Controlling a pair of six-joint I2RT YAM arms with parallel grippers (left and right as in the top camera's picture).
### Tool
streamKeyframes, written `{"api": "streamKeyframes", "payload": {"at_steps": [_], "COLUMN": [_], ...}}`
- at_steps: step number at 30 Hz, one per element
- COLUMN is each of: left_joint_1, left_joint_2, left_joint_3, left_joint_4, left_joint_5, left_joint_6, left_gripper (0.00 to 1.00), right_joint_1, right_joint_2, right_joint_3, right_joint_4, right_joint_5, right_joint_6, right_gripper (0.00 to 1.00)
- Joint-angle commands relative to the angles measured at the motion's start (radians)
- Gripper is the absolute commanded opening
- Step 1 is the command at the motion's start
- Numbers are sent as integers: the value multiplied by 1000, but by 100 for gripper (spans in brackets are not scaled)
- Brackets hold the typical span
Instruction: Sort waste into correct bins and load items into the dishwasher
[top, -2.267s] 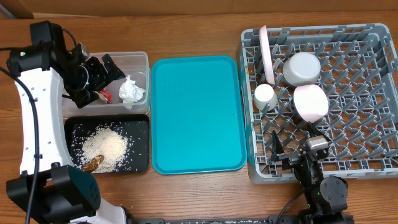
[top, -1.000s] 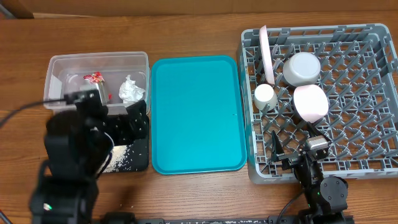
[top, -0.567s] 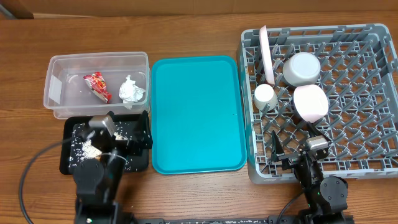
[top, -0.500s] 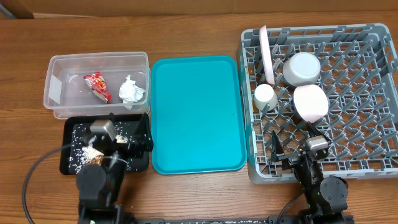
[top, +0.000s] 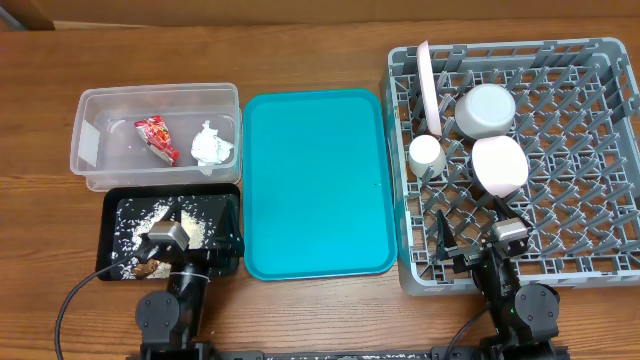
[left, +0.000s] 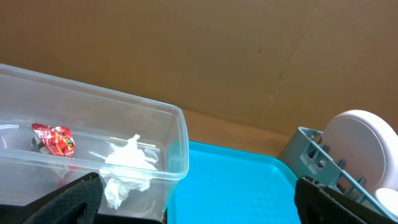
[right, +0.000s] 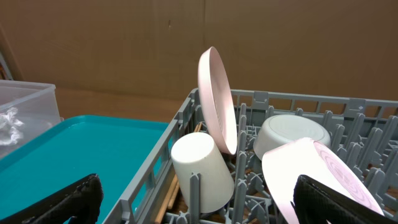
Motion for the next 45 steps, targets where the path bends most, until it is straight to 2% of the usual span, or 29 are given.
{"api": "streamKeyframes", "payload": {"at_steps": [1,6,17,45], "left_joint_1": [8,8,-9,-12], "left_joint_2": [-52,-97,-97,-96], "left_joint_3": [-20,-20,-20,-20], "left_joint_4": [-45,-168,-166,-165], "left_joint_5": [-28,-98,-117,-98], "left_joint_6": [42,81,369,353], "left_gripper": [100,100,100,100], "right_joint_1": [-5,-5,-5,-5], "right_joint_2": [-12,-12,-12,-12], "right_joint_3": [-11,-11,-11,-11], "right_joint_4": [7,7,6,7], "right_joint_5": [-2,-2,-2,-2], "right_joint_6": [-4,-3,-4,-4], "right_gripper": [100,100,100,100]}}
